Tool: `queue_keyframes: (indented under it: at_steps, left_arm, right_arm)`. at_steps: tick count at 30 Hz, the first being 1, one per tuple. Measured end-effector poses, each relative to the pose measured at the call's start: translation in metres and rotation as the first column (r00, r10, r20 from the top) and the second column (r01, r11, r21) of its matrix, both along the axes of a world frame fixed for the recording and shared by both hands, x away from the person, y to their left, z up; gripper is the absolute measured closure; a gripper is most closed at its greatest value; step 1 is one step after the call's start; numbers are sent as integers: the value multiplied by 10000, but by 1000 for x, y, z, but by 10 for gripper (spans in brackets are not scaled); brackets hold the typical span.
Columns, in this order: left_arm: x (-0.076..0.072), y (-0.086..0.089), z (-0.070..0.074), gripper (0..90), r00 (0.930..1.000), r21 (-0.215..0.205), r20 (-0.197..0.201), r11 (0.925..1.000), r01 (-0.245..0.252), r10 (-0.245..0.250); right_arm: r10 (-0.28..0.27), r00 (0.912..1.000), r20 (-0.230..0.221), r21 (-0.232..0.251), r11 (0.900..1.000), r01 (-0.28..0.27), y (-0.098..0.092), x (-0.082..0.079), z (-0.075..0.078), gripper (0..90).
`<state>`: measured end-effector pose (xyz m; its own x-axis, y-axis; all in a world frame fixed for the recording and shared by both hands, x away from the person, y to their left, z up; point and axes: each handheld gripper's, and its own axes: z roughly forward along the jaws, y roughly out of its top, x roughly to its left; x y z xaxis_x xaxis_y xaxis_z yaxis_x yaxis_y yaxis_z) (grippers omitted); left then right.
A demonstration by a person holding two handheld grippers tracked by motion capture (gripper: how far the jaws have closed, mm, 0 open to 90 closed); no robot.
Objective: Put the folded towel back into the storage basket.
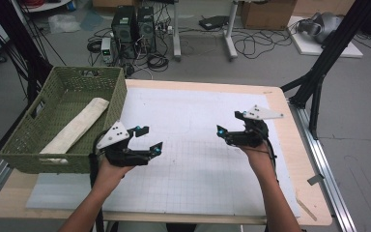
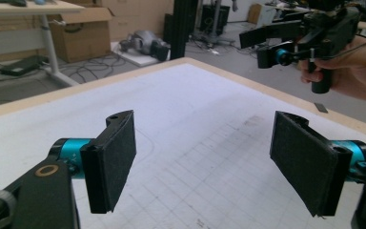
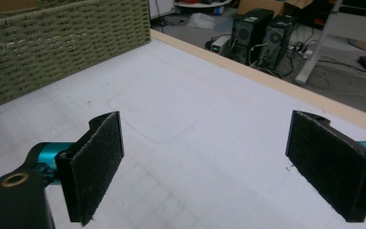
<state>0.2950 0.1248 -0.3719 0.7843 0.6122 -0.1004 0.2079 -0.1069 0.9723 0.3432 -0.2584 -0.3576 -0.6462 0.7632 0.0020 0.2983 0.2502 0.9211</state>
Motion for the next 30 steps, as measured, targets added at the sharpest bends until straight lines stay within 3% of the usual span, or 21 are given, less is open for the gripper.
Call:
queue_keyframes:
  at_steps: [3,8,11,13,17,24,30]
  left_arm:
    - [3,-7,-8,243,9995,155,-166,9995,262,-259]
    - [6,-11,-21,244,9994,208,-281,9996,211,-205]
    - [9,-13,-31,243,9977,405,-665,9991,123,-96]
    - [11,-14,-37,242,9970,687,-776,9976,111,-57]
    - [10,-14,-48,245,9969,836,-784,9965,30,36]
    - [4,-12,-49,245,9990,491,-401,9986,-184,204]
    - [4,-13,-49,245,9991,585,-308,9979,-281,299]
  right_arm:
    - [-273,9996,1,-60,9996,273,-12,-18,-15,114]
    - [-674,9974,-267,-215,9975,669,-29,-43,-40,114]
    - [-850,9959,-318,-293,9960,841,-38,-56,-52,114]
    - [-874,9956,-334,-308,9958,864,-41,-61,-53,114]
    - [-948,9954,-112,-259,9952,944,-41,-68,-50,114]
    - [-1113,9936,-191,-510,9926,1102,-41,-75,-51,114]
    - [-1199,9926,-165,-436,9919,1191,-45,-77,-51,114]
